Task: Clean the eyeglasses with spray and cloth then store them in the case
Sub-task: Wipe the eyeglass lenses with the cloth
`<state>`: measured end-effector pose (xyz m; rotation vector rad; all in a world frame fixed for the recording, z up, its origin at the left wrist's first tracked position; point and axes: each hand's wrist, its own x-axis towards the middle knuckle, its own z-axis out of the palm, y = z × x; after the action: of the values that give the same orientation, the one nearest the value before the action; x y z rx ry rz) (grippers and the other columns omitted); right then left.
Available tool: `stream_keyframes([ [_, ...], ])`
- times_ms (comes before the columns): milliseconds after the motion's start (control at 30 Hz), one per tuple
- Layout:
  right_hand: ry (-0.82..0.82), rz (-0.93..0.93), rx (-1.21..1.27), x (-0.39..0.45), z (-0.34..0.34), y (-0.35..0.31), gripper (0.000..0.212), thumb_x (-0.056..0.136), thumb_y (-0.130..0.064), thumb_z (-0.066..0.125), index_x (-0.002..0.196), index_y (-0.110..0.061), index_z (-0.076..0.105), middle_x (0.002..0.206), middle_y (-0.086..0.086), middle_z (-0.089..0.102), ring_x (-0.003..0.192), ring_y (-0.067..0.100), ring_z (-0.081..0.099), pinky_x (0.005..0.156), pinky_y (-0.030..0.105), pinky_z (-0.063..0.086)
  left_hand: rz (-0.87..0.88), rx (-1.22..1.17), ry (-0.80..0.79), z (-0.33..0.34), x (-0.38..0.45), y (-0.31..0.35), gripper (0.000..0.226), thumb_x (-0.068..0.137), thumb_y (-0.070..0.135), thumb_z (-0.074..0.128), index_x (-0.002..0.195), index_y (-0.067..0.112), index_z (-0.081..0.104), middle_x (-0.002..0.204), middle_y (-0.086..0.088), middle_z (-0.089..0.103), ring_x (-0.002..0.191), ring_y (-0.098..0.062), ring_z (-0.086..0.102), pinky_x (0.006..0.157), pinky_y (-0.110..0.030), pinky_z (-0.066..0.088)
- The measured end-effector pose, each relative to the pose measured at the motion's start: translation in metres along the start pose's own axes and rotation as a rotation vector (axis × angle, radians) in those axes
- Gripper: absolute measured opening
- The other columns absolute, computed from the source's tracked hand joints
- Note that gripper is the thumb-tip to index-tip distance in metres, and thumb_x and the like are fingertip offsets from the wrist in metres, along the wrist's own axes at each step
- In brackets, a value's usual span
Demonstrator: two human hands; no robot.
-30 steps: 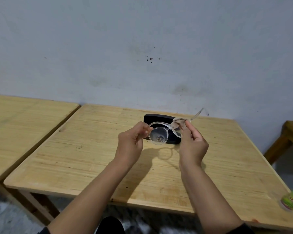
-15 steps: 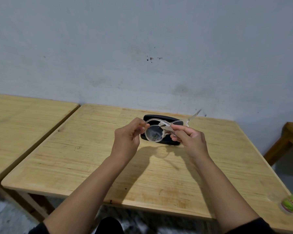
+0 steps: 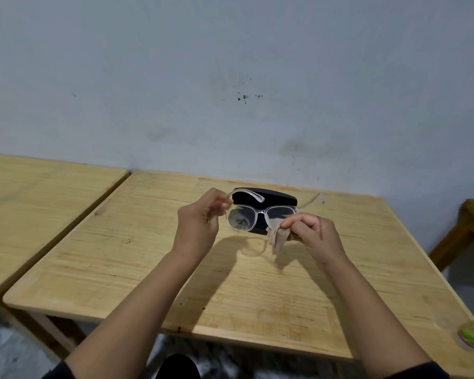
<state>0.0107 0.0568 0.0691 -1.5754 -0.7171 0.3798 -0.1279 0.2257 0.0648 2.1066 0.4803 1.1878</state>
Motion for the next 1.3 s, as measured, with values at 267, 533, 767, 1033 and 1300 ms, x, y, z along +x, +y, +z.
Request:
stream_keyframes([
  [267, 0.212, 0.249, 0.661, -0.025, 0.031, 0.001, 0.012, 0.087, 0.002, 0.056, 0.085, -0.002, 0.067, 0.095, 0.021, 0.067, 0.097, 0.034, 0.064, 0.095, 0.042, 0.051, -0.052, 0.006, 0.107, 0.011, -0.003, 0.004, 0.04, 0.079, -0.017, 0.046, 0.083, 0.021, 0.06, 0.078, 0.002, 0.07, 0.076, 0.009, 0.063, 0.067, -0.01, 0.047],
  [533, 0.263, 0.335, 0.885, -0.027, 0.063, -0.012, 0.019, 0.089, 0.007, 0.051, 0.089, -0.003, 0.067, 0.085, 0.013, 0.065, 0.078, 0.017, 0.064, 0.084, 0.029, 0.055, -0.004, -0.002, 0.09, 0.023, -0.01, 0.014, 0.026, 0.082, -0.012, 0.051, 0.085, 0.011, 0.063, 0.072, 0.002, 0.068, 0.073, 0.013, 0.061, 0.061, -0.003, 0.041],
  [767, 0.344, 0.351, 0.919, -0.023, 0.069, -0.021, 0.016, 0.088, 0.006, 0.052, 0.085, -0.003, 0.066, 0.075, 0.005, 0.063, 0.051, 0.004, 0.06, 0.05, 0.013, 0.052, -0.02, -0.032, 0.043, 0.02, -0.016, 0.012, 0.035, 0.083, -0.008, 0.047, 0.085, 0.026, 0.055, 0.071, -0.002, 0.068, 0.075, -0.015, 0.063, 0.059, -0.012, 0.043],
  [1033, 0.345, 0.336, 0.849, -0.022, 0.074, -0.019, 0.018, 0.09, 0.002, 0.054, 0.085, -0.009, 0.068, 0.086, 0.006, 0.066, 0.068, 0.01, 0.057, 0.05, 0.015, 0.052, -0.04, -0.042, 0.03, 0.018, -0.015, 0.011, 0.033, 0.079, -0.016, 0.045, 0.085, 0.011, 0.063, 0.073, -0.004, 0.068, 0.07, 0.01, 0.061, 0.061, -0.002, 0.041],
  [1300, 0.373, 0.269, 0.746, -0.02, 0.079, -0.011, 0.022, 0.088, 0.0, 0.058, 0.091, -0.019, 0.069, 0.102, 0.006, 0.07, 0.09, 0.014, 0.065, 0.078, 0.02, 0.055, -0.021, -0.033, 0.026, 0.021, -0.015, 0.01, 0.041, 0.08, -0.015, 0.046, 0.082, 0.024, 0.057, 0.074, 0.001, 0.068, 0.077, -0.005, 0.064, 0.061, -0.004, 0.042],
])
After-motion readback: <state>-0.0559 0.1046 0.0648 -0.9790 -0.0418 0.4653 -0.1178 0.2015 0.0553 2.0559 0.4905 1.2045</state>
